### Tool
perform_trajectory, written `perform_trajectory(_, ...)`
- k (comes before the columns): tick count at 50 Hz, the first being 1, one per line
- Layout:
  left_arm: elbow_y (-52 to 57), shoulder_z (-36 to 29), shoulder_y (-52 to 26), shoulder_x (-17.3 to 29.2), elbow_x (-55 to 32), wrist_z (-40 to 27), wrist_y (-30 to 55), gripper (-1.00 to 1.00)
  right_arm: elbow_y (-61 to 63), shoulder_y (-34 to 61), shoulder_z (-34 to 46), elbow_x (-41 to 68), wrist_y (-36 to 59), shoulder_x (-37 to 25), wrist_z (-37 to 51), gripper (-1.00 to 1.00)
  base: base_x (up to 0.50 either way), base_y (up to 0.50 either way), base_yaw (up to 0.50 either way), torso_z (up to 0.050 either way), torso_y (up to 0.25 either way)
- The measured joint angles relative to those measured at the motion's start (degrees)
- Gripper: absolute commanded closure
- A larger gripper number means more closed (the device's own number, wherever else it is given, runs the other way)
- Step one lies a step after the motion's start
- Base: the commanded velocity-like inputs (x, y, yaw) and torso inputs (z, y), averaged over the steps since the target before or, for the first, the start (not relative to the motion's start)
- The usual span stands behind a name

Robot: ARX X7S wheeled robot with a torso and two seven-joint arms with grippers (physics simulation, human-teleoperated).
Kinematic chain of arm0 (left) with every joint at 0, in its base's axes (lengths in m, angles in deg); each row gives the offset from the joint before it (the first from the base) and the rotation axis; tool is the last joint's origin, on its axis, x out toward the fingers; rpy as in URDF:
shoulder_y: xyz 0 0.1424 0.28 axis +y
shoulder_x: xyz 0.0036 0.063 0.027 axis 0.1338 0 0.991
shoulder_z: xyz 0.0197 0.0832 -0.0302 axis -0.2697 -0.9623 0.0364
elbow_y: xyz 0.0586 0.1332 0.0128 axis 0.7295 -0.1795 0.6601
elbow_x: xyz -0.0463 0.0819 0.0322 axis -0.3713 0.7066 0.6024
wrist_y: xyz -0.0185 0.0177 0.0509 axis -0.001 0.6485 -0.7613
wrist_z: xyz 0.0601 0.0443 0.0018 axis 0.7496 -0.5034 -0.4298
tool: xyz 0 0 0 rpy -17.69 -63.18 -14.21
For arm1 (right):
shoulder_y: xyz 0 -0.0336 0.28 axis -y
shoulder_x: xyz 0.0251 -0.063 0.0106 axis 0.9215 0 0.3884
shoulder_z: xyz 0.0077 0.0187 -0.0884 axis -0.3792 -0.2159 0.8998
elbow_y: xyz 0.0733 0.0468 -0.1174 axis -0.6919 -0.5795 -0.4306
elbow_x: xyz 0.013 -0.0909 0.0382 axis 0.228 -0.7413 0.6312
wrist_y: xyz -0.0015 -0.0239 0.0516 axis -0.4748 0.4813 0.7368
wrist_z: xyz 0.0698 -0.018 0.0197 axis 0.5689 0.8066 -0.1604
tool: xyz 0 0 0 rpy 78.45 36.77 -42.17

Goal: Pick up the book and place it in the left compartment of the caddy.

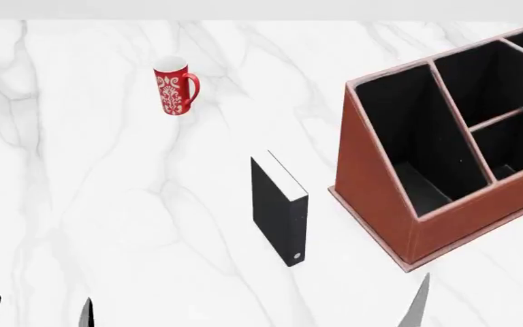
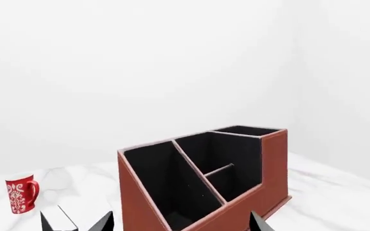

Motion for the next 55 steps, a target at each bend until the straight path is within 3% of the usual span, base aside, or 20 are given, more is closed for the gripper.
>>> perform_trajectory(24, 6.7, 0.1, 1.7, 1.9, -1.4, -2.7, 2.1, -1.00, 4.8, -2.6, -5.0, 3.1, 0.4, -1.8, 3.1, -1.00, 0.02, 0.00, 0.00, 0.000, 0.000)
perform_trajectory(55, 15.1, -1.6, 4.0, 4.0, -1.2, -5.0, 3.6, -1.00, 3.5, -2.4, -3.2, 3.3, -0.4, -2.9, 4.0, -1.00, 0.50, 0.00, 0.00, 0.000, 0.000)
